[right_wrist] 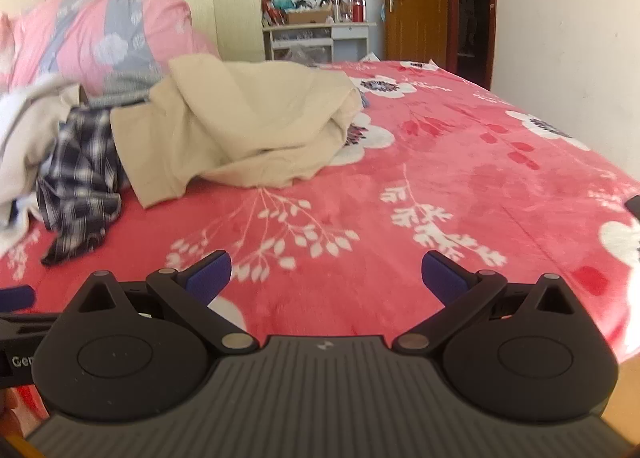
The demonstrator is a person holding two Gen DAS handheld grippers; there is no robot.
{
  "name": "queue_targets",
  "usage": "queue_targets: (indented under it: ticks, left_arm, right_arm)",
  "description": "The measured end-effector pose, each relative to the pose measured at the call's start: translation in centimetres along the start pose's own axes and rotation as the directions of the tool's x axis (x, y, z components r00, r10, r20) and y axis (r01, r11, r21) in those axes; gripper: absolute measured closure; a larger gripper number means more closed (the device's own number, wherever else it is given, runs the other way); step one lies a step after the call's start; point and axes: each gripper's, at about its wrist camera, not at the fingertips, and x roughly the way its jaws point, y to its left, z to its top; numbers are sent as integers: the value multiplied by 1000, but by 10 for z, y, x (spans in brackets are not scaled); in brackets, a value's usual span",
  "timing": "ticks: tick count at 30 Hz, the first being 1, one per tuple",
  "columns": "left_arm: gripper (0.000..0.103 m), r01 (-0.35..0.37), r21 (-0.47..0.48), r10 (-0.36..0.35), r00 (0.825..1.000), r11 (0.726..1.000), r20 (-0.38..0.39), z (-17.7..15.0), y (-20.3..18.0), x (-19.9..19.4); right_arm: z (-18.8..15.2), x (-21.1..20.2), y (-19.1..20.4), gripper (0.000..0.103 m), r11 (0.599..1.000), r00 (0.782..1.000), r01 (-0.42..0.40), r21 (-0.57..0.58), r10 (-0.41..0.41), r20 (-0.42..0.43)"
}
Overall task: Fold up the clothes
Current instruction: 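Grasp the beige jacket with the left gripper while the right gripper grasps another edge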
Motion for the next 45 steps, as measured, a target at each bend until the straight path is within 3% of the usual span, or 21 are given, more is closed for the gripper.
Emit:
queue_targets:
  ticks: [5,9,14,19,22,24,26,27,28,29,30,31,33,34,36,40,45]
  left_arm:
    - [0,29,-1,-29,999,1000,17,13,1,34]
    - [0,11,65,-15,998,998,63,42,-6,70]
    - [0,44,242,-69,993,969,99,94,-31,128]
    - [0,-58,385,0,989,921,148,132,-65,199]
    - [2,-58,427,6,992,902,122,141,-79,234]
    - [10,-44,424,2,995,905,100,144,-83,250]
    - [22,-29,400,-1,997,916,76,147,-85,262]
    - [35,-11,378,-12,998,926,60,149,-84,263]
    - [48,9,355,-27,999,935,44,150,-83,264]
    - [53,30,330,-41,999,943,29,151,-81,264]
    - [64,38,310,-48,999,950,24,152,-82,263]
    - [75,41,301,-51,998,953,26,152,-83,261]
    - [85,38,313,-52,998,949,36,149,-88,254]
    - [91,41,319,-57,998,947,41,147,-88,251]
    - [93,56,327,-78,995,943,55,141,-88,238]
    - [94,99,364,-132,989,926,65,126,-87,195]
    - [95,182,384,-222,973,905,62,97,-77,118]
  right_arm:
    - [-6,33,-15,1,999,999,-32,-9,32,34]
    - [9,69,-32,1,998,997,-55,-9,55,47]
    - [66,133,-64,1,991,990,-123,48,119,73]
    - [133,241,-96,1,950,964,-264,166,266,12]
    - [162,303,-107,1,938,957,-280,203,289,-16]
    - [174,333,-113,1,926,952,-294,234,306,-14]
    - [180,360,-119,2,877,922,-352,327,385,-42]
    - [181,369,-120,5,853,909,-365,374,414,-56]
    - [182,376,-122,16,828,896,-372,419,438,-70]
    - [182,377,-123,26,804,883,-389,451,464,-66]
    - [181,374,-123,47,778,868,-414,472,494,-52]
    - [180,368,-122,60,756,856,-437,487,516,-33]
    - [179,353,-115,80,750,843,-472,463,537,-10]
    - [179,345,-111,84,765,846,-474,436,533,-15]
    - [179,325,-105,89,783,849,-479,396,529,-18]
    - [172,269,-110,93,726,798,-568,388,601,46]
    - [150,185,-106,94,695,751,-640,329,657,72]
